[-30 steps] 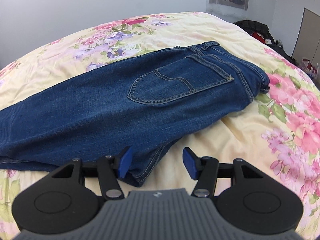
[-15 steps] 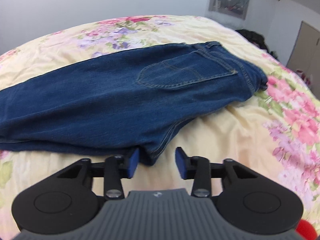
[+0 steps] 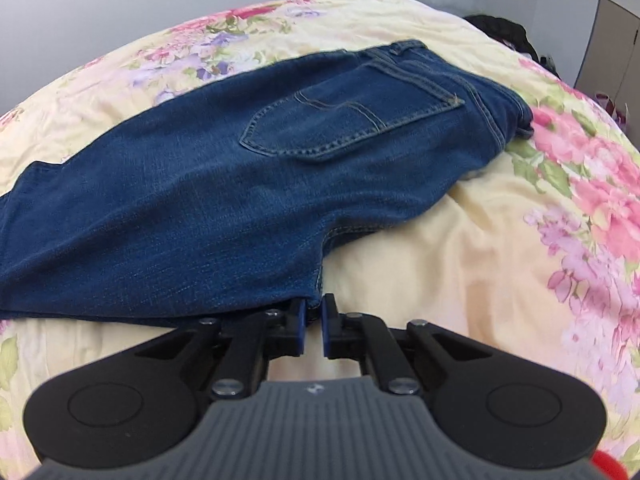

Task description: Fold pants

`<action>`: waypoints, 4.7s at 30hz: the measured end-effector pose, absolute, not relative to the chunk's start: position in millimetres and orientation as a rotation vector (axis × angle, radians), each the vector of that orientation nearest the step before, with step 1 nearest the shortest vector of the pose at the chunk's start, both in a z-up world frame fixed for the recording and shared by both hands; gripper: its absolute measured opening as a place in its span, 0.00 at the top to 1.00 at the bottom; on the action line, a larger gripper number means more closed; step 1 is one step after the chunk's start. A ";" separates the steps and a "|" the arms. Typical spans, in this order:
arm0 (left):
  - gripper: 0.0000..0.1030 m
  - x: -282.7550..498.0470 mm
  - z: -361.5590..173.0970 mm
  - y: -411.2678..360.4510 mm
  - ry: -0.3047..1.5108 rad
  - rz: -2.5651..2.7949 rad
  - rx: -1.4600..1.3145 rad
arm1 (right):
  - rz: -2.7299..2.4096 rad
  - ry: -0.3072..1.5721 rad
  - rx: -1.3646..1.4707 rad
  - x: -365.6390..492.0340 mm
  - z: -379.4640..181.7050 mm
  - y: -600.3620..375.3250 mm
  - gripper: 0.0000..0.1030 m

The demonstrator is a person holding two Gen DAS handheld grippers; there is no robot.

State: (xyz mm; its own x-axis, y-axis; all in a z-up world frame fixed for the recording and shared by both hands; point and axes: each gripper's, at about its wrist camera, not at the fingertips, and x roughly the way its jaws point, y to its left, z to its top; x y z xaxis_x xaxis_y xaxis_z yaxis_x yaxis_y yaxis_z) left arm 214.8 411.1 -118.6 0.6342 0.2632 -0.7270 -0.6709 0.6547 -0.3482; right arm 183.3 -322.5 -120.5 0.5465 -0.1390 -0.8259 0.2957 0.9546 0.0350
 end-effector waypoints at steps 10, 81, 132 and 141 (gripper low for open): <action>0.40 201.0 -64.3 432.6 0.608 0.454 -0.674 | -0.255 0.878 0.229 168.7 -91.5 -328.8 0.74; 0.80 249.1 -110.1 183.6 0.861 0.109 0.131 | 0.111 0.954 -0.022 234.5 -131.0 -231.5 0.85; 0.88 210.7 -132.3 386.8 0.592 0.506 -0.557 | 0.363 0.830 -0.134 396.3 -130.8 -53.0 1.00; 0.72 212.0 -149.3 409.1 0.589 0.490 -0.764 | 0.298 0.886 -0.147 441.1 -155.3 -34.3 1.00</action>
State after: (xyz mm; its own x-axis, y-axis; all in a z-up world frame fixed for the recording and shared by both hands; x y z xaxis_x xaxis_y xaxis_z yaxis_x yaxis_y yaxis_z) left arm 212.0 409.1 -149.3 0.7343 0.1956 -0.6501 -0.6034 0.6268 -0.4930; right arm 441.1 -34.3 -155.3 0.5949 0.1949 -0.7798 -0.3154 0.9490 -0.0034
